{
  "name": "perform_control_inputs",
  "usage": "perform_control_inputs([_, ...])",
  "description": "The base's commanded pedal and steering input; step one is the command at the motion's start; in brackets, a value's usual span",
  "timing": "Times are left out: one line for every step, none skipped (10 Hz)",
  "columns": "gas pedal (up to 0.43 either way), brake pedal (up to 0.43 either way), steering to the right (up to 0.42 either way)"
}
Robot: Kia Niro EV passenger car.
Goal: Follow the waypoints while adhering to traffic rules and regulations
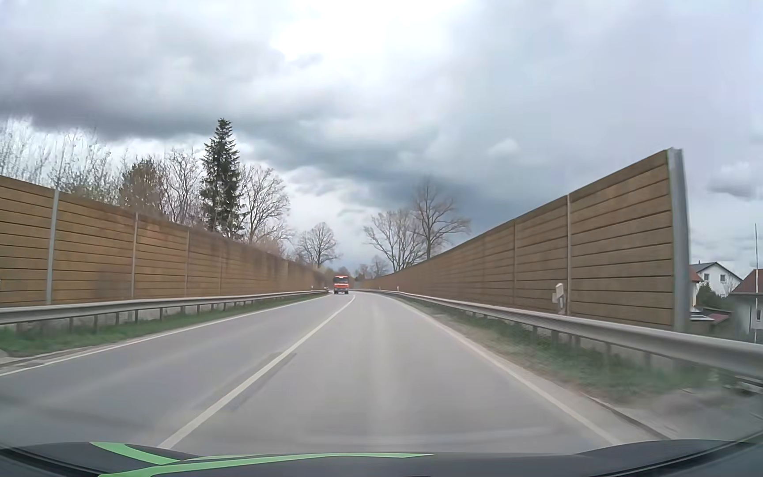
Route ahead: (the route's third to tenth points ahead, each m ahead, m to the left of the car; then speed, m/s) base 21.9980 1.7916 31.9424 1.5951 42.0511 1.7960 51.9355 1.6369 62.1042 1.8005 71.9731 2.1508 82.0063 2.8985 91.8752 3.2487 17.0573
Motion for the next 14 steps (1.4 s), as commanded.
perform_control_inputs([0.339,0.0,-0.002])
perform_control_inputs([0.339,0.0,-0.002])
perform_control_inputs([0.339,0.0,-0.002])
perform_control_inputs([0.339,0.0,-0.002])
perform_control_inputs([0.339,0.0,-0.002])
perform_control_inputs([0.339,0.0,-0.002])
perform_control_inputs([0.331,0.0,-0.002])
perform_control_inputs([0.331,0.0,-0.002])
perform_control_inputs([0.331,0.0,-0.001])
perform_control_inputs([0.331,0.0,-0.001])
perform_control_inputs([0.331,0.0,-0.001])
perform_control_inputs([0.331,0.0,-0.001])
perform_control_inputs([0.331,0.0,-0.001])
perform_control_inputs([0.331,0.0,-0.001])
